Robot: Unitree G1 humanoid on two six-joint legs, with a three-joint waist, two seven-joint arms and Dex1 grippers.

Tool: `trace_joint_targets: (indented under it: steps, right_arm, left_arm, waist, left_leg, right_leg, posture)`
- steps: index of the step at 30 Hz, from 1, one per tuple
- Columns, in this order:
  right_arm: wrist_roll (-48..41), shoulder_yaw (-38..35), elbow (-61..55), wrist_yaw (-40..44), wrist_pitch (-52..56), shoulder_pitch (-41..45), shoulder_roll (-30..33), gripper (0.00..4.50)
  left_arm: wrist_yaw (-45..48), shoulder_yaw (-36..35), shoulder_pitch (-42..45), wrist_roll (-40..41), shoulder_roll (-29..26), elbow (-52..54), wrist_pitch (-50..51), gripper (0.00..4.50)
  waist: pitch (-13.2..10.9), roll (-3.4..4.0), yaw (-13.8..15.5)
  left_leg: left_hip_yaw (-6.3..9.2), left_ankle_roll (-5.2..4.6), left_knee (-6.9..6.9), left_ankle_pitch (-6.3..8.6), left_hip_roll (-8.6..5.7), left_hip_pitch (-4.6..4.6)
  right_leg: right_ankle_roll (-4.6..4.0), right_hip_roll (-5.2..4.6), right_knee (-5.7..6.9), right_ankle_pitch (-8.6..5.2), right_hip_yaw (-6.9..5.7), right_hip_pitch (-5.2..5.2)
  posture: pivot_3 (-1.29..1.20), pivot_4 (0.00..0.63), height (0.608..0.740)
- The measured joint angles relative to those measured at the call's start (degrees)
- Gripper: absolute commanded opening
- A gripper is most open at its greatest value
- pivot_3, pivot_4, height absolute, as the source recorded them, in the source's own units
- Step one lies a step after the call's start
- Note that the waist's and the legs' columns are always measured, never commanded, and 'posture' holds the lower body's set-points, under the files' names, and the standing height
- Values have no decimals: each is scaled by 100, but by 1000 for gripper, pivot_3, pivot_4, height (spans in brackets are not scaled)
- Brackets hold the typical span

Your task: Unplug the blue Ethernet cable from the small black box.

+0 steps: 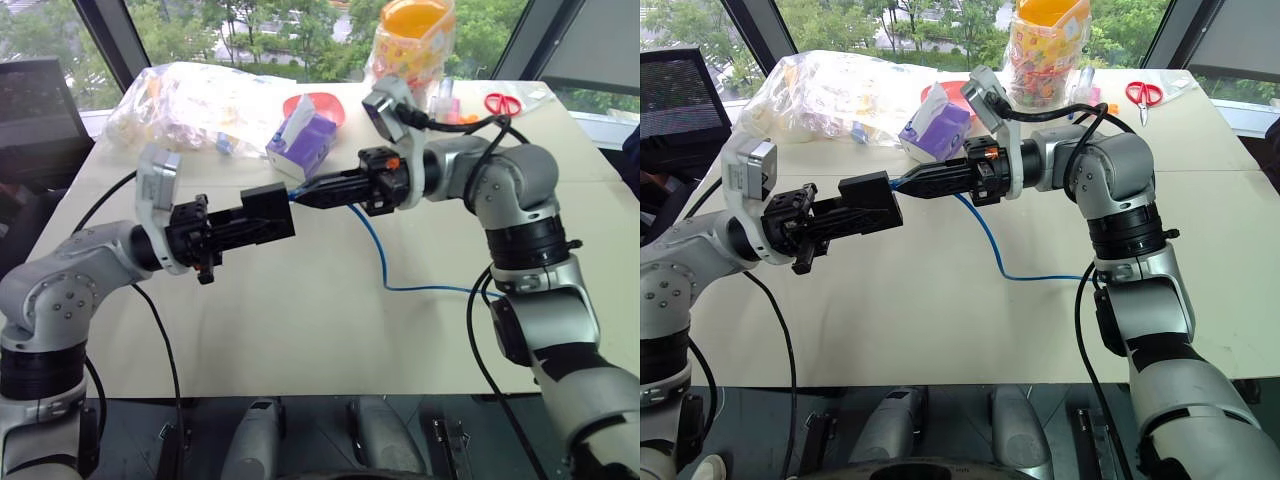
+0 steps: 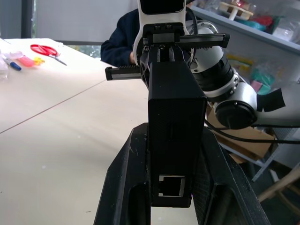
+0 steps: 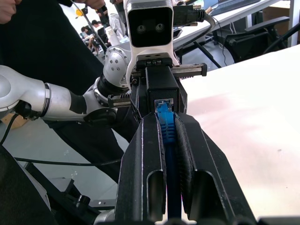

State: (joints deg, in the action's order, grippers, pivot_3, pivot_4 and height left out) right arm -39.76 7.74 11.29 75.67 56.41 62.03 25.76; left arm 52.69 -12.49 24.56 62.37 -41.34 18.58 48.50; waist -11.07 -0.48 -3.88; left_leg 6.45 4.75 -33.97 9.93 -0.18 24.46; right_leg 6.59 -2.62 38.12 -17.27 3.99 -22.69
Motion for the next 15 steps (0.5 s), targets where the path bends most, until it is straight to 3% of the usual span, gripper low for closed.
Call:
trace_joint_targets:
  steps: [7, 15]
  right_arm:
    - [11, -2, 39, 44, -40, 5, 36, 48]
    - [101, -192, 714, 208, -85, 114, 499, 48]
  left_arm:
    - [-31, 0, 0, 1, 0, 25, 0, 514]
    - [-5, -25, -70, 10, -20, 59, -21, 514]
  waist:
    - [0, 0, 0]
    - [-1, -1, 8]
  left_leg:
    - [0, 0, 0, 0, 0, 0]
    - [0, 0, 0, 0, -1, 0]
  right_leg:
    - [0, 0, 0, 0, 0, 0]
    - [0, -1, -2, 0, 0, 0]
  posture:
    - [0, 150, 740]
    - [0, 150, 740]
